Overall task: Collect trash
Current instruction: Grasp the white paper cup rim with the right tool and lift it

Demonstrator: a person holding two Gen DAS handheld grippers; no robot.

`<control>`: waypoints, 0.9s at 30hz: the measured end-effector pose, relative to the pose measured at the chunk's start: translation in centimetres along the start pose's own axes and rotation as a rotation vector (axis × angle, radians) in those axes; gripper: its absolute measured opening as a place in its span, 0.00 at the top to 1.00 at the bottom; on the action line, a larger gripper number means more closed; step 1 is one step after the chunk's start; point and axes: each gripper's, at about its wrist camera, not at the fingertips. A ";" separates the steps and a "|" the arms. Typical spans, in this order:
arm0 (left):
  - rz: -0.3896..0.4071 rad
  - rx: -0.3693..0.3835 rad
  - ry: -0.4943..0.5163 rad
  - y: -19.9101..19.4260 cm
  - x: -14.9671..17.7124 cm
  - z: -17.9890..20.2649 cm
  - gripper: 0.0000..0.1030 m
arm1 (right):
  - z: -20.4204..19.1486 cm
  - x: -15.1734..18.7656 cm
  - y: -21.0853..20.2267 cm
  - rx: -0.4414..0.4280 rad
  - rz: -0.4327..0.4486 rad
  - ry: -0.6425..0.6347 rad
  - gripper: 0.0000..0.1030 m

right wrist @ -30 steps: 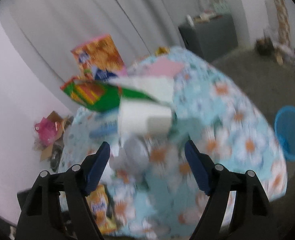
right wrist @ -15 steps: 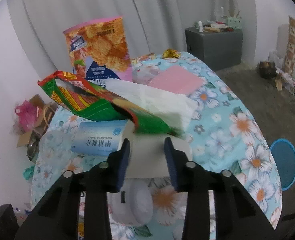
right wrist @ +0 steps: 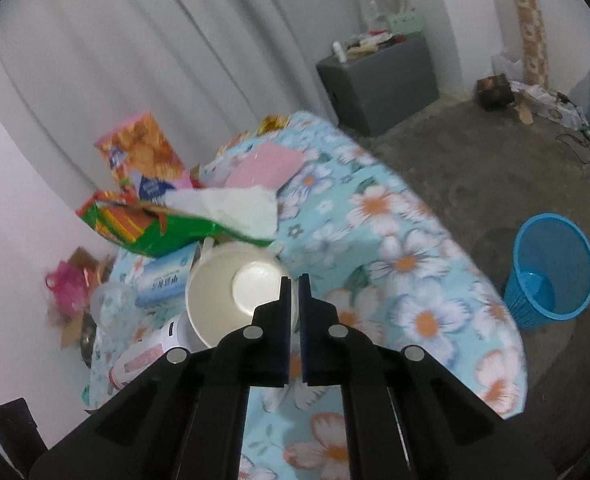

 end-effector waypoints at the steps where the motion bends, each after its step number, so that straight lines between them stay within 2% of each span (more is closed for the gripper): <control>1: 0.012 0.011 0.008 -0.1 -0.2 0.5 1.00 | 0.1 -0.1 -0.5 0.001 0.010 0.001 0.96; 5: 0.033 0.027 0.037 0.1 -0.4 1.7 1.00 | 0.7 -0.2 -1.2 -0.004 0.013 -0.005 0.96; 11: -0.001 0.005 0.022 1.5 -0.1 1.9 1.00 | 2.3 1.4 -0.3 -0.042 -0.050 0.030 0.92; 12: 0.000 0.000 0.020 1.6 -0.1 1.9 1.00 | 2.9 1.7 -0.3 -0.070 -0.056 0.064 0.89; 13: 0.001 -0.002 0.019 1.5 -0.1 1.8 1.00 | 3.4 1.9 -0.5 -0.081 -0.051 0.076 0.81; 14: 0.003 -0.006 0.020 1.4 -0.2 1.8 1.00 | 3.6 2.2 -0.7 -0.073 -0.037 0.062 0.73; 16: 0.007 -0.012 0.019 1.5 -0.4 1.7 1.00 | 3.5 2.6 -0.8 -0.055 -0.029 0.018 0.63; 19: 0.005 -0.012 0.021 1.6 -0.6 1.8 1.00 | 2.8 3.2 0.2 -0.069 -0.058 -0.050 0.57; 22: 0.004 -0.010 0.032 1.6 -0.7 2.1 1.00 | 1.7 4.2 2.1 -0.032 -0.086 -0.135 0.57; 25: 0.003 -0.010 0.043 1.8 -1.1 2.4 1.00 | 1.7 4.5 4.2 -0.031 -0.110 -0.134 0.59; 26: 0.003 -0.011 0.046 1.7 -1.2 2.6 1.00 | 1.8 4.5 4.4 -0.036 -0.110 -0.123 0.69; 27: 0.004 -0.011 0.051 1.7 -1.4 2.8 1.00 | 1.9 4.5 4.7 -0.053 -0.113 -0.103 0.76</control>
Point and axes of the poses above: each gripper's, at about its wrist camera, not at the fingertips, and y roughly the way its jaws point, z to its right, x to its underside, and after that the axes turned 5 degrees about z, right-handed
